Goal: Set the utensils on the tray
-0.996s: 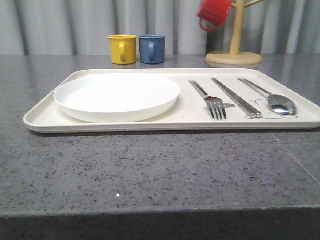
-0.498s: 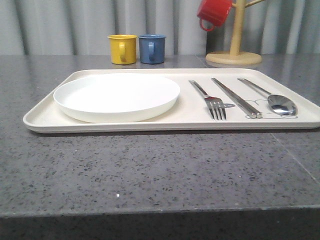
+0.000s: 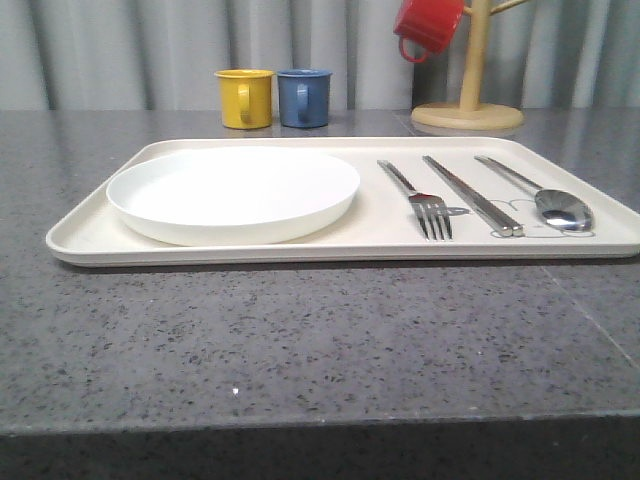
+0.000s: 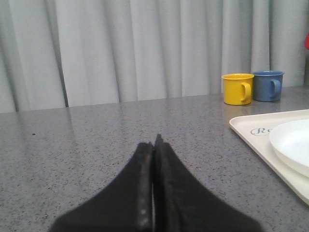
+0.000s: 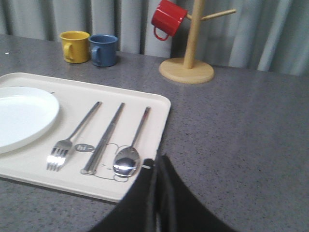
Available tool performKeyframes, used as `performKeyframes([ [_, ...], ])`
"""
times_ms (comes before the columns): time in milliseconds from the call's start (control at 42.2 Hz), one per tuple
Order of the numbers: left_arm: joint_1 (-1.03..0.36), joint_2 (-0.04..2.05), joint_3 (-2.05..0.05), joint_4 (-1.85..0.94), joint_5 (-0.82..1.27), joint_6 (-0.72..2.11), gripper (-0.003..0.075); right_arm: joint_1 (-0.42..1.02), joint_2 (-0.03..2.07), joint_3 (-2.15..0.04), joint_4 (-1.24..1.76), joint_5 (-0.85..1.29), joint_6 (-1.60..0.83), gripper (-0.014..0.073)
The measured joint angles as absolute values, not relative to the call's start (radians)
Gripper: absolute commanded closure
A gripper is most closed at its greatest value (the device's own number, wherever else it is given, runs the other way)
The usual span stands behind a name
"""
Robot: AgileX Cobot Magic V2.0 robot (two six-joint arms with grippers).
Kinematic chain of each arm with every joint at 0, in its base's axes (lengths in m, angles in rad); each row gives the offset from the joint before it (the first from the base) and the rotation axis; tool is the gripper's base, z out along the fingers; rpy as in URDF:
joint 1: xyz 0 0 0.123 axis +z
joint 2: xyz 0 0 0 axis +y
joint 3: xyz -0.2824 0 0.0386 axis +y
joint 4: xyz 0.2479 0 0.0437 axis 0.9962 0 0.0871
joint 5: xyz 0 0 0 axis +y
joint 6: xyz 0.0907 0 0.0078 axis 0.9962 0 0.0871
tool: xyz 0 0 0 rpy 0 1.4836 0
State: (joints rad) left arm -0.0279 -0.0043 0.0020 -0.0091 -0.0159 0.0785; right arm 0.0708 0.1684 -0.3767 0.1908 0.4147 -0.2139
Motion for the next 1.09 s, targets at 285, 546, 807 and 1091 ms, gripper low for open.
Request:
performKeyframes([
  [285, -0.028, -0.004, 0.002, -0.009, -0.016, 0.078, 0.0741, 0.009, -0.007, -0.037, 0.191, 0.155, -0.214, 0.0659],
  [546, -0.028, -0.004, 0.002, -0.009, -0.02, 0.078, 0.0741, 0.005, -0.011, 0.027, 0.191, 0.07, -0.214, 0.0659],
  [807, -0.028, -0.004, 0.002, -0.009, -0.02, 0.078, 0.0741, 0.003, -0.011, 0.027, 0.191, 0.057, -0.214, 0.0659],
  [1091, -0.028, -0.004, 0.002, -0.009, -0.02, 0.078, 0.0741, 0.011, -0.011, 0.027, 0.116, 0.044, -0.057, 0.0659],
])
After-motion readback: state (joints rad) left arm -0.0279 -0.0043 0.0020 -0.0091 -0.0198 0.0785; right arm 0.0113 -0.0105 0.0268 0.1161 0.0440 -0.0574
